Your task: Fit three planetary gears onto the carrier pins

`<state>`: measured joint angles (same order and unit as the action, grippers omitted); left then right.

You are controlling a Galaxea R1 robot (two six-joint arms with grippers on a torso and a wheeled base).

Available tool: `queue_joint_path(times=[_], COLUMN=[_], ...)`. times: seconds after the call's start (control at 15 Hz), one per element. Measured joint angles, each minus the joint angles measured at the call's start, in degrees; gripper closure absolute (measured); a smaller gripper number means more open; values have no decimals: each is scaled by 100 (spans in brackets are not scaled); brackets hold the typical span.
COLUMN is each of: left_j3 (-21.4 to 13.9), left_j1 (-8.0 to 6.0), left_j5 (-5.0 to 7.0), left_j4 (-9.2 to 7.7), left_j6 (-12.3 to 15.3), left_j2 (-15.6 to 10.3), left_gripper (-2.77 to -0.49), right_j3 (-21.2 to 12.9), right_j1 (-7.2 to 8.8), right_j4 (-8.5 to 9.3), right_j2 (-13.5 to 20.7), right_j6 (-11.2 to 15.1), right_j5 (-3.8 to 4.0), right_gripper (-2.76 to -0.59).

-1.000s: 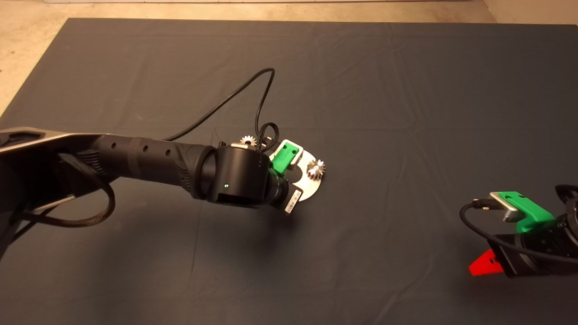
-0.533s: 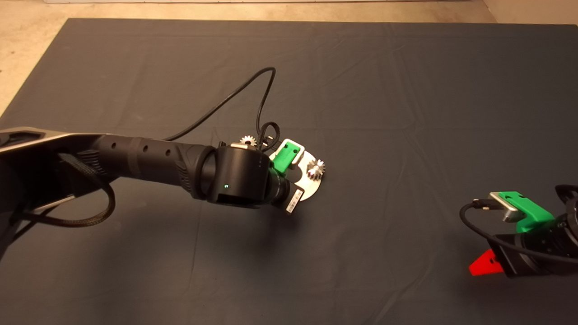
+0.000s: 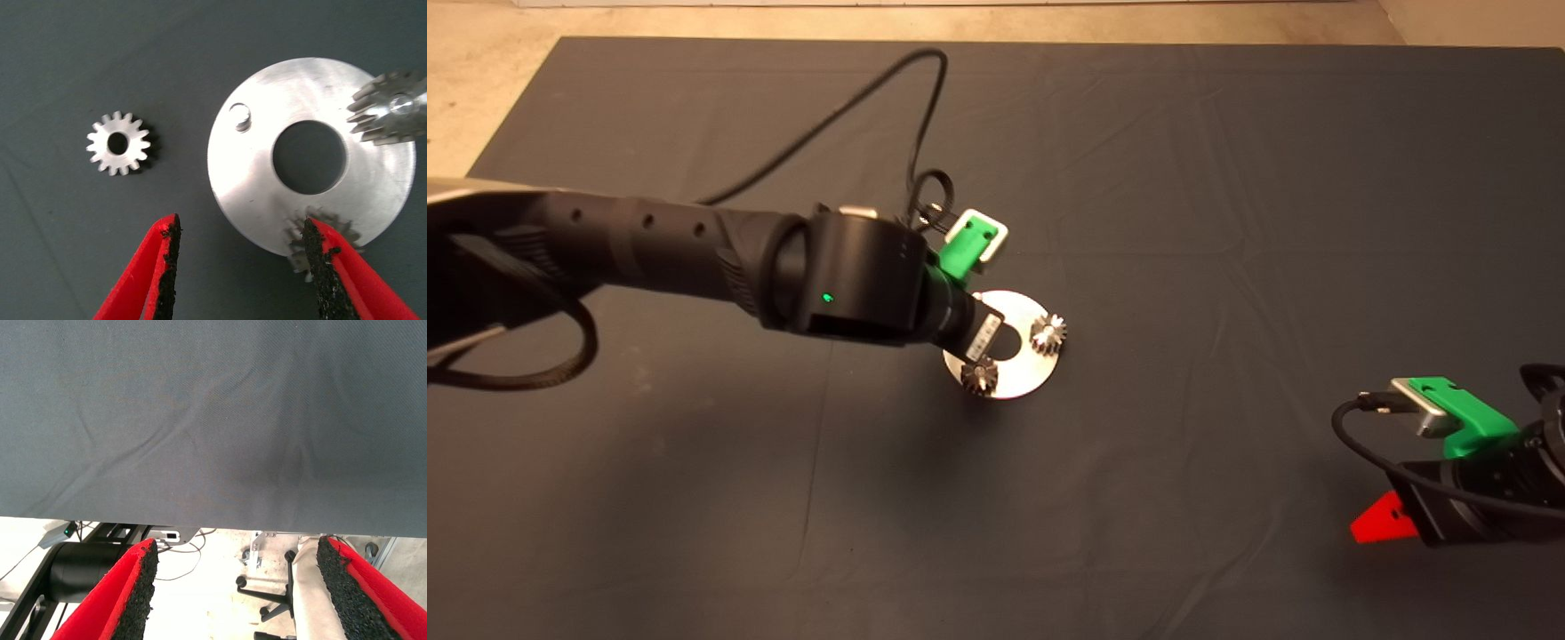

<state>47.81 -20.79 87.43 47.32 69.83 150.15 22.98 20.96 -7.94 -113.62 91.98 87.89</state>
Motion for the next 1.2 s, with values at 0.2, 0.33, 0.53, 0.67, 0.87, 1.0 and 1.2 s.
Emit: queue_joint_path(times=[0.2, 0.33, 0.53, 0.67, 0.87, 1.0, 1.2], left_j3=[1, 128, 366, 552, 842, 1114, 1307], left_j1=[-17, -78, -51, 37, 316, 623, 776], left_j5=[2, 2, -2, 0, -2, -147, -369], left_j4=[-126, -132, -35, 179, 348, 515, 618], left_j6=[-314, -482, -751, -869, -977, -1020, -1033], left_j2=[-255, -353, -412, -470, -489, -486, -455], left_gripper=[-120, -120, -120, -130, -134, -149, -149], right_j3=[0, 0, 0, 0, 0, 0, 0], right_j1=[0, 0, -2, -2, 0, -2, -2], right_j4=[0, 0, 0, 0, 0, 0, 0], right_j2=[-2, -2, -2, -2, -2, -2, -3], right_j6=[0, 0, 2, 2, 0, 0, 1], right_j5=[-5, -2, 0, -2, -5, -2, -5], right_gripper=[-176, -176, -176, -176, -176, -176, -176])
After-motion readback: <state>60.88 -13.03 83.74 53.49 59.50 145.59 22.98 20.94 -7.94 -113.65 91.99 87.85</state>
